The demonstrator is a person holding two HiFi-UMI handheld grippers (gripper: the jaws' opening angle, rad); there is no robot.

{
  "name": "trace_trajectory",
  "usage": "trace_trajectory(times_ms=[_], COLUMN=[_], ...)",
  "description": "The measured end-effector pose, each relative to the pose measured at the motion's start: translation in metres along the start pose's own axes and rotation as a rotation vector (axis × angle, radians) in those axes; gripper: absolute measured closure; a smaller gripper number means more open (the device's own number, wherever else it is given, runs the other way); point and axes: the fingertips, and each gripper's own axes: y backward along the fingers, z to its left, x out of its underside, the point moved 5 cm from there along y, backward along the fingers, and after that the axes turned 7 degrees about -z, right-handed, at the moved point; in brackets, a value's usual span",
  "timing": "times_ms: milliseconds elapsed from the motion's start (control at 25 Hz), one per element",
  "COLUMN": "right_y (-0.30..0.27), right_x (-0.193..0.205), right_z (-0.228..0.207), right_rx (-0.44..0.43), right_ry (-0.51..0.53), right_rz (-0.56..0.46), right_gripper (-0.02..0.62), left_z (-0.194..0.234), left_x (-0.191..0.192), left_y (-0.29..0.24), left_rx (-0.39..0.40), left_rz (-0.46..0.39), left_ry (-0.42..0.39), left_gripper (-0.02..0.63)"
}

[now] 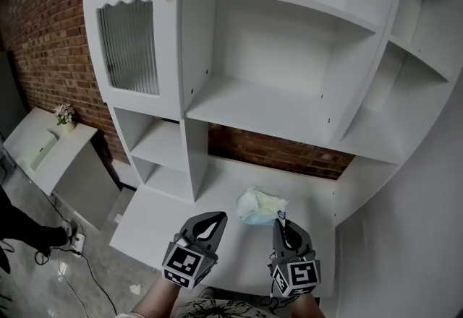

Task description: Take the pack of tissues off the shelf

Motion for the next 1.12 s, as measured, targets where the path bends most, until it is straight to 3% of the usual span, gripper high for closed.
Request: trace_trajectory(times_ms=[1120], right_y=[0.002], right_x=[0.008], right_z=[0.012], right_rx=[0.002], right_ry=[-0.059], right_rz=[-0.006], right_gripper=[0.586], left_z=[0.002], left_x=[-0.001], left_y=[0.008], left_rx=[-0.015], left_rz=[-0.012], left_ry=[-0.005], left_gripper=[0.592])
